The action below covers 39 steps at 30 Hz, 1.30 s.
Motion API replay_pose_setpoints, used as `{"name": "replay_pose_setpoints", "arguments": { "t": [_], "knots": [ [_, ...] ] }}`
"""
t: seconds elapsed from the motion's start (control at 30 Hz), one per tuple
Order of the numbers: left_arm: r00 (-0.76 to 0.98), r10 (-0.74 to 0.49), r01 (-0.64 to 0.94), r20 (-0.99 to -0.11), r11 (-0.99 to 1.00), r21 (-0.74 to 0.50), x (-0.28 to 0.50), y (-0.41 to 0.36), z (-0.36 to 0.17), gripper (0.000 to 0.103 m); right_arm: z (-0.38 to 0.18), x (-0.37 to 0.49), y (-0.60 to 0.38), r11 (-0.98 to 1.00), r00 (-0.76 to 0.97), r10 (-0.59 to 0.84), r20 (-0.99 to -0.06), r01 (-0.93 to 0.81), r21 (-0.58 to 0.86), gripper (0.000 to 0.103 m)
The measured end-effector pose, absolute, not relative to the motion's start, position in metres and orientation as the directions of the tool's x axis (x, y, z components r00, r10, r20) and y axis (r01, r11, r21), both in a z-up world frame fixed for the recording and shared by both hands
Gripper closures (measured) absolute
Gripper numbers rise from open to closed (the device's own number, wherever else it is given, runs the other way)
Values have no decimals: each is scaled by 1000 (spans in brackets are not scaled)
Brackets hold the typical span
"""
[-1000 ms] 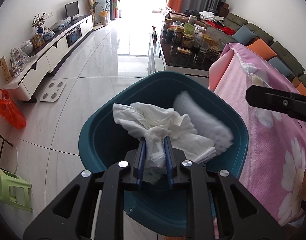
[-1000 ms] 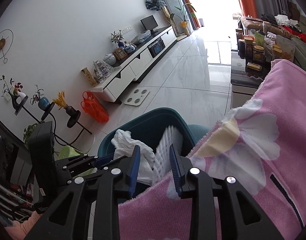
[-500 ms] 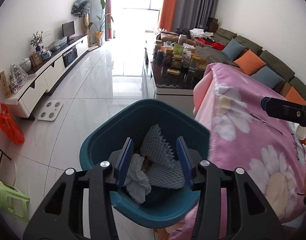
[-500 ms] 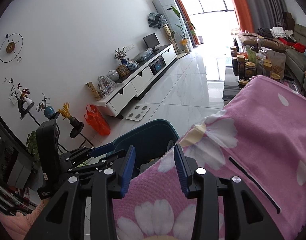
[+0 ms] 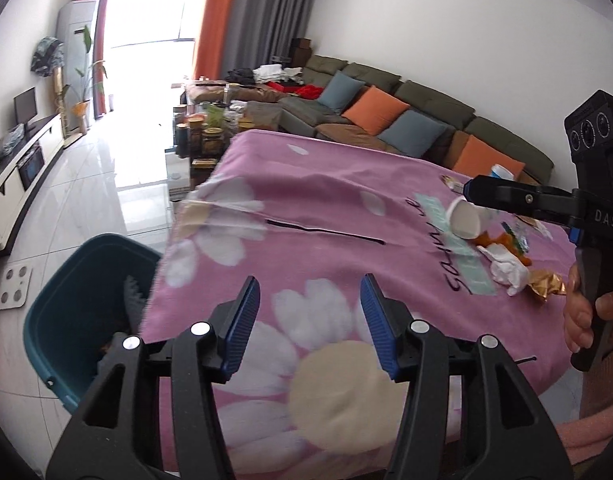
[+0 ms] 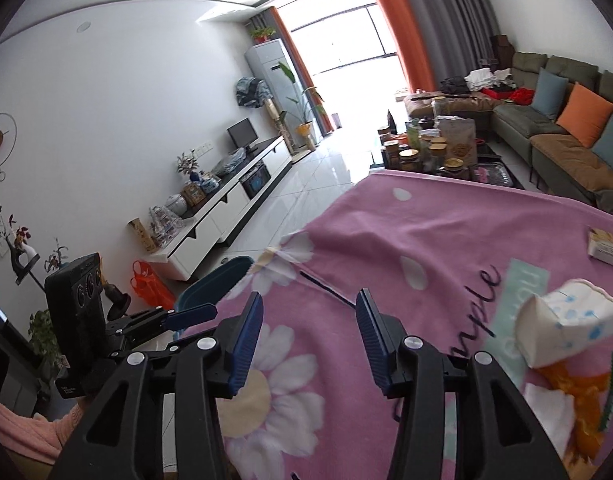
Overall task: Collect trash
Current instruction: 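Move both grippers back over the remaining trash on the blanket, then grasp the white plastic bag with the left gripper while the right grasps the gold foil bag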
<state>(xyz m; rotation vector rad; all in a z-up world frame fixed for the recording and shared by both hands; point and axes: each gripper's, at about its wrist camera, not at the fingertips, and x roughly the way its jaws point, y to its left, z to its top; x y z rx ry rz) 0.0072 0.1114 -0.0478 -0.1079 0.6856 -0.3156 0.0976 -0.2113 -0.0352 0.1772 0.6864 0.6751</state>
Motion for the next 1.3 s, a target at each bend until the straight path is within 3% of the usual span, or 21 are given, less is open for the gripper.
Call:
{"name": "replay_pose_setpoints", "arguments": {
  "t": [0.23, 0.57, 0.93, 1.17, 1.3],
  "knots": [
    [639, -460, 418, -616, 880, -225, 16, 32, -55, 51, -51, 73, -304, 882, 694, 464, -550, -306, 358, 57],
    [521, -560, 574, -644, 788, -221, 24, -56, -60, 51, -81, 28, -407, 914, 768, 284, -573, -37, 403, 52],
    [449, -578, 616, -681, 753, -233, 33, -97, -66, 47, -107, 5, -432, 889, 734, 298, -610, 19, 457, 40],
    [402, -555, 616, -728, 752, -233, 45, -123, -74, 45, -117, 1, -427, 867, 711, 347, -612, 7, 499, 40],
    [382, -541, 607, -750, 758, -238, 54, -135, -80, 54, -120, 1, -422, 865, 700, 362, -615, -6, 501, 45]
  ]
}}
